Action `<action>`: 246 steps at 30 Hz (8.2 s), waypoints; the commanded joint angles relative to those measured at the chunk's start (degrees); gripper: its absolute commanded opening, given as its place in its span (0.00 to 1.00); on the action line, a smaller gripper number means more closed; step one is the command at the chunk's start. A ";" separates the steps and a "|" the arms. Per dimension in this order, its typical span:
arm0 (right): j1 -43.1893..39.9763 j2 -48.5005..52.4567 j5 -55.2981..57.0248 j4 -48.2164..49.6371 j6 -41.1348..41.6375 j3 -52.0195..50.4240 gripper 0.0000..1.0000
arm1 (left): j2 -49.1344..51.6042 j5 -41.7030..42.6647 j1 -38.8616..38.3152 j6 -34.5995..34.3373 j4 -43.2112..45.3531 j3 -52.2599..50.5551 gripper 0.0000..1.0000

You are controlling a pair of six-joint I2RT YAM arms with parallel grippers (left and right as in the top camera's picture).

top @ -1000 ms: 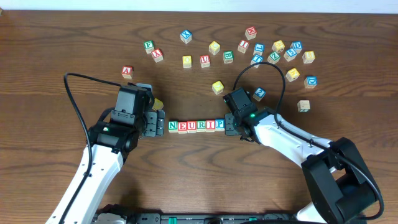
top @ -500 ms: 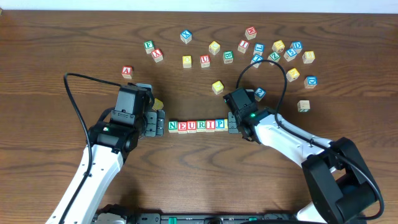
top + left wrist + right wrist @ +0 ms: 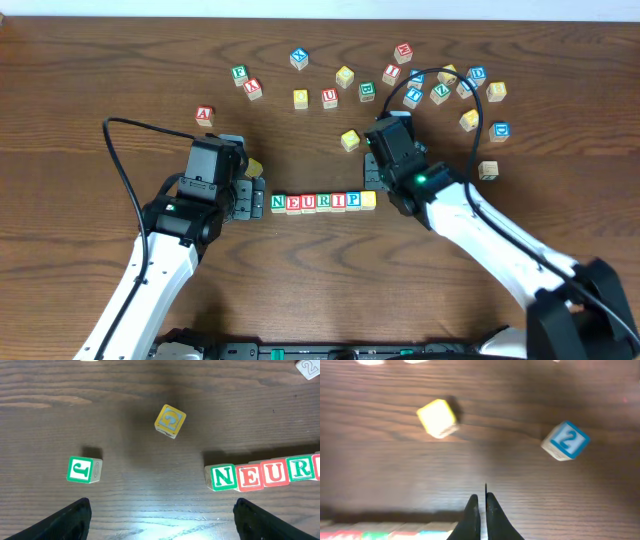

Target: Spell out NEURIPS

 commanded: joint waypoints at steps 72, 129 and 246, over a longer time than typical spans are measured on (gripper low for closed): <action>16.76 13.68 0.33 -3.50 9.18 0.52 0.01 | 4.85 -0.48 -0.02 -0.09 0.31 1.20 0.90; 18.91 11.13 -3.54 -4.81 8.74 0.57 0.01 | 4.85 -0.48 -0.02 -0.07 0.28 1.20 0.89; 7.87 0.39 16.59 -5.70 9.40 0.61 0.01 | 24.65 10.08 -5.29 -2.47 15.32 0.94 0.08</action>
